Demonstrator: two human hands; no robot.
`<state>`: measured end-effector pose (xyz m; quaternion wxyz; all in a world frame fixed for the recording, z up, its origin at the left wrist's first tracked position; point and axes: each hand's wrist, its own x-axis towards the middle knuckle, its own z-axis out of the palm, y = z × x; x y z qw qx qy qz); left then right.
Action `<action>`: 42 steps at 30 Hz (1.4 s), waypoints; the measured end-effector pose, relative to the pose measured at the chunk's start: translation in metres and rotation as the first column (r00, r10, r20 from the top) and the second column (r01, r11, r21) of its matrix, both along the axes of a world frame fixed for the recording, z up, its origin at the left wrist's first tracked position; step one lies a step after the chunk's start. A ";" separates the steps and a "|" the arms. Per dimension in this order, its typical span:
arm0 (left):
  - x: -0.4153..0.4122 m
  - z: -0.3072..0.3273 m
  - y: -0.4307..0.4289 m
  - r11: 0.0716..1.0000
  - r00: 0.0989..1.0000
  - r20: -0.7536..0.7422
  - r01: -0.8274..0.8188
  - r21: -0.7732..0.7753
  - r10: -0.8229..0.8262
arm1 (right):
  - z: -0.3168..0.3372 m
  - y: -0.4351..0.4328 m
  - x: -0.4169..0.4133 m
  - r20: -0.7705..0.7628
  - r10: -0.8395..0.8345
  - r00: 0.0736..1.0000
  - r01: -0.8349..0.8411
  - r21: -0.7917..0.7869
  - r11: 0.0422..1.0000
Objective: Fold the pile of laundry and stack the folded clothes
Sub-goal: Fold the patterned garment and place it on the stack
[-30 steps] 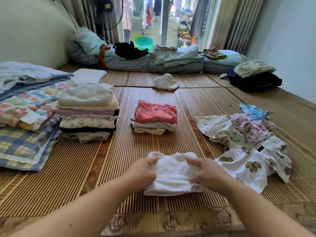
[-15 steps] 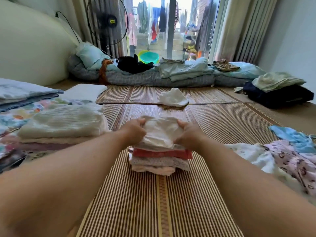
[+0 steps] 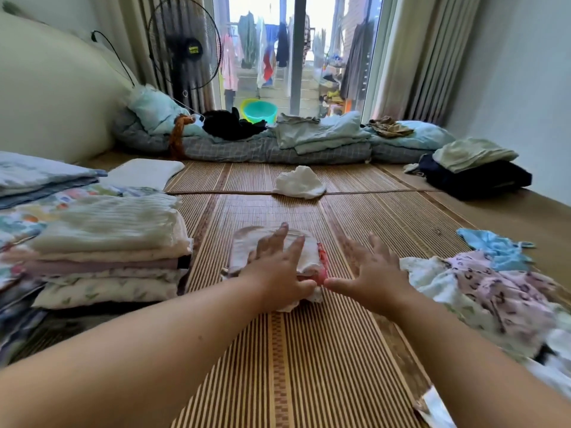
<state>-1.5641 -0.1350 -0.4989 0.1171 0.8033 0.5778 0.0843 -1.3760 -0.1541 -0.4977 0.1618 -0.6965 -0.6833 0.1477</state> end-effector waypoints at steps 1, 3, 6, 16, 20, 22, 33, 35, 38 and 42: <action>0.014 0.002 -0.015 0.997 0.996 -0.049 0.072 0.015 -0.071 | 0.003 -0.020 0.011 0.021 -0.014 1.000 0.014 0.010 1.000; 0.050 0.004 -0.051 0.979 0.975 -0.095 0.203 0.022 -0.200 | 0.006 -0.063 0.042 0.042 -0.066 0.997 0.066 0.013 0.998; 0.102 -0.007 -0.093 0.935 0.930 -0.118 0.354 0.032 -0.348 | 0.002 -0.121 0.093 0.023 -0.193 0.981 0.192 0.014 0.981; 0.238 -0.069 -0.155 0.920 0.924 -0.074 0.361 -0.153 -0.375 | -0.037 -0.203 0.219 -0.096 -0.370 0.924 0.362 -0.092 0.928; 0.259 -0.066 -0.144 0.938 0.939 -0.010 0.343 -0.044 -0.344 | -0.059 -0.196 0.238 -0.078 -0.345 0.935 0.334 -0.131 0.934; 0.258 -0.055 -0.143 0.941 0.938 0.116 0.334 -0.058 -0.326 | -0.065 -0.194 0.243 -0.060 -0.377 0.924 0.366 -0.142 0.920; 0.129 0.046 -0.165 0.997 0.749 0.662 0.071 -0.042 -0.025 | 0.016 -0.216 0.194 -0.679 -0.166 0.716 0.215 -0.012 0.977; 0.102 0.062 -0.168 0.999 0.741 0.671 -0.013 -0.034 0.033 | 0.037 -0.224 0.183 -0.714 -0.159 0.682 0.203 -0.024 0.979; 0.062 0.089 -0.170 0.992 0.717 0.687 -0.124 -0.039 0.117 | 0.063 -0.227 0.166 -0.774 -0.184 0.606 0.292 0.002 0.956; 0.012 0.119 -0.171 0.974 0.731 0.662 -0.228 0.007 0.167 | 0.107 -0.232 0.132 -0.849 -0.223 0.479 0.351 -0.048 0.935</action>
